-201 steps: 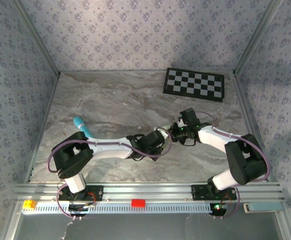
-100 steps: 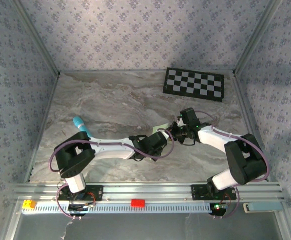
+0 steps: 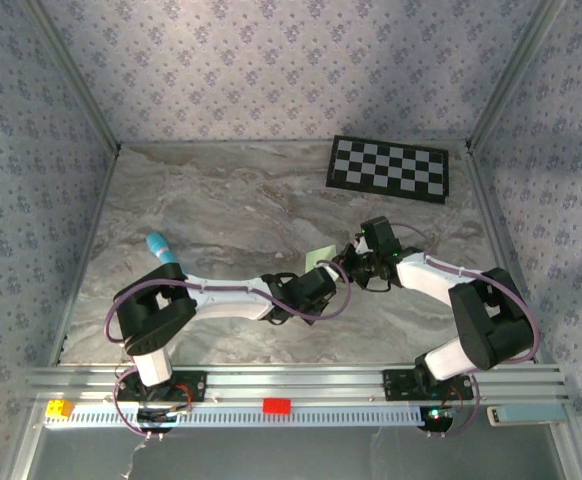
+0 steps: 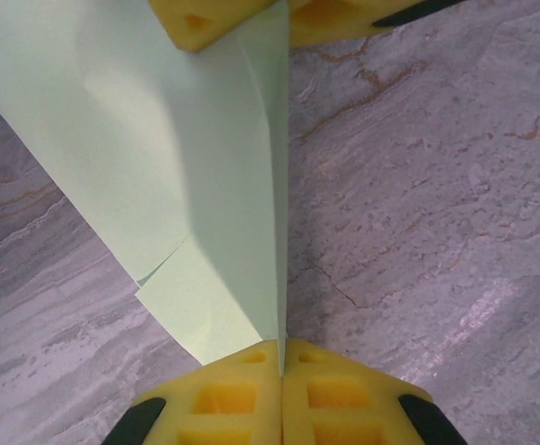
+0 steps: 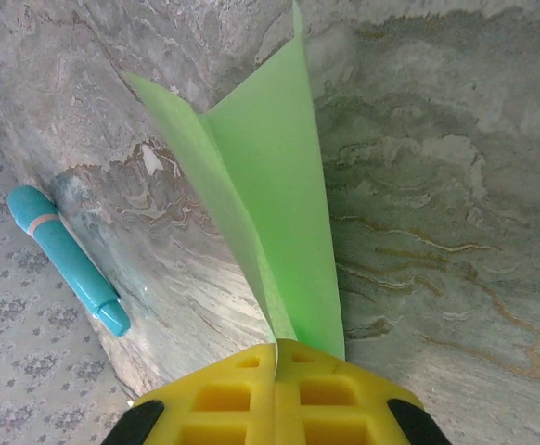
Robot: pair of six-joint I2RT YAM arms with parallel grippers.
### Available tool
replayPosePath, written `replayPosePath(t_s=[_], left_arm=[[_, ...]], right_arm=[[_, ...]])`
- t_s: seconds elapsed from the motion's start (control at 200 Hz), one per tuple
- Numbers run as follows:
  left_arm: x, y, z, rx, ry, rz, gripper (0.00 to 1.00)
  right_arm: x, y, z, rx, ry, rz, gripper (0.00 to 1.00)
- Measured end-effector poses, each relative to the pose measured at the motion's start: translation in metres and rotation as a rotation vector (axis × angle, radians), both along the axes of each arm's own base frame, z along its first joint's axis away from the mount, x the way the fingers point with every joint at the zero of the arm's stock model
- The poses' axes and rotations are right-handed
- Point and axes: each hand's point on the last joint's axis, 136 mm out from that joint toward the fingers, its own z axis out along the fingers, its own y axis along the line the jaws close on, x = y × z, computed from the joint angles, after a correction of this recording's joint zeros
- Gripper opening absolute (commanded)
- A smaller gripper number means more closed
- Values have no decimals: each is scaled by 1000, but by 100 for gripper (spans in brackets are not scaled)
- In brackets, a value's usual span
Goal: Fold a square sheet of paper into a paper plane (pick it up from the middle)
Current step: Fold the wing for the fifth time at the center of the table.
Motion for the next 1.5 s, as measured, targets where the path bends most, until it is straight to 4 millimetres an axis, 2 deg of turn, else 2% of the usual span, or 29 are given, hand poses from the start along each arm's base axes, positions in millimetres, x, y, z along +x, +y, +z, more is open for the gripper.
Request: replayPosePath(t_s=[0.3, 0.5, 0.65, 0.795, 1.079, 1.274, 1.499], left_arm=[[2, 1, 1, 0, -9, 8, 12], [3, -3, 11, -37, -19, 18, 6], [4, -3, 11, -39, -17, 21, 3], [3, -3, 11, -37, -16, 21, 8], [3, -2, 11, -35, -15, 21, 10], [3, -2, 10, -32, -14, 21, 8], [3, -2, 9, -34, -10, 28, 0]], right_arm=[[0, 0, 0, 0, -1, -1, 1], [0, -1, -1, 0, 1, -1, 1], [0, -1, -1, 2, 2, -2, 1], [-1, -1, -1, 4, 4, 0, 1], [-1, -1, -1, 5, 4, 0, 1], [-1, -1, -1, 5, 4, 0, 1], [-1, -1, -1, 5, 6, -1, 2]])
